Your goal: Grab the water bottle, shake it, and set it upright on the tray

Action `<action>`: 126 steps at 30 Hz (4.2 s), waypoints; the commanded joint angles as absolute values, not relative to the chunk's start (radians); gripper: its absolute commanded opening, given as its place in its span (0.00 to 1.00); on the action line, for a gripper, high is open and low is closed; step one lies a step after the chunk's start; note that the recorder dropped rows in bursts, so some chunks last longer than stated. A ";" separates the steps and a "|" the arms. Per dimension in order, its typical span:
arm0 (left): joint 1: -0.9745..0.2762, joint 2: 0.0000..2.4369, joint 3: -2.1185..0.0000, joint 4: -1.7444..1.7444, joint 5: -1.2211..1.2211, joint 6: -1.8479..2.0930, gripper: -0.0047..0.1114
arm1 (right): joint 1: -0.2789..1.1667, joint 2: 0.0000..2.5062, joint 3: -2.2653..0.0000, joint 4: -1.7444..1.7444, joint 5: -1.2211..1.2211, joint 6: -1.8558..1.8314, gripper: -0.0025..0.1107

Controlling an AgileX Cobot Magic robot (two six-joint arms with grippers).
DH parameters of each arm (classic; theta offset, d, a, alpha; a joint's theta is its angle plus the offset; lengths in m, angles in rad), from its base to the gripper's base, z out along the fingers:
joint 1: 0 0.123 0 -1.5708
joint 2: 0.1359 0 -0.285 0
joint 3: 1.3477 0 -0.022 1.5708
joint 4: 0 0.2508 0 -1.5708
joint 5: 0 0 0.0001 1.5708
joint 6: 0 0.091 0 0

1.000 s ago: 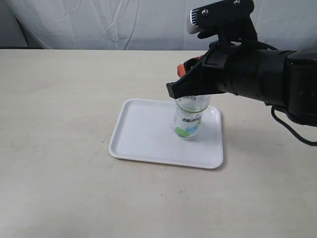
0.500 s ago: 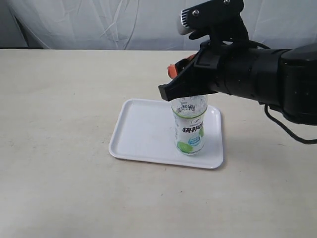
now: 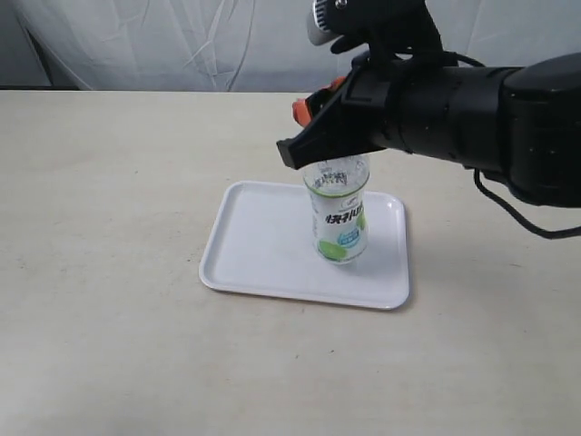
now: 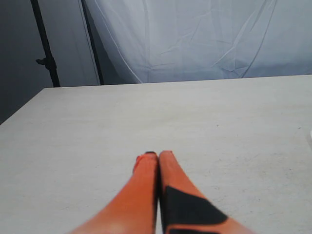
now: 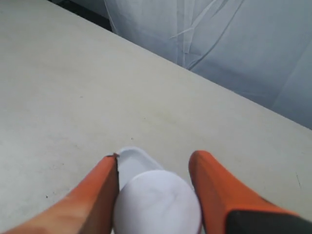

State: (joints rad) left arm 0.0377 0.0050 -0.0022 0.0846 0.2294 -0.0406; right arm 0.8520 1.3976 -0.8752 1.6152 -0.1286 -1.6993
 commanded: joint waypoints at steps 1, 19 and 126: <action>0.038 0.000 0.000 0.088 0.225 -0.044 0.04 | 0.850 1.391 -0.915 1.600 -0.122 -1.681 0.01; 0.038 0.000 0.000 0.088 0.225 -0.044 0.04 | 0.850 1.523 -0.913 1.644 -0.110 -1.618 0.15; 0.038 0.000 0.000 0.088 0.225 -0.044 0.04 | 0.046 0.011 -0.081 0.009 0.371 0.115 0.02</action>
State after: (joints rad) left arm 0.0377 0.0050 -0.0022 0.0846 0.2294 -0.0406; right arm 0.0527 0.0265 -0.1146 0.0231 0.3653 0.1107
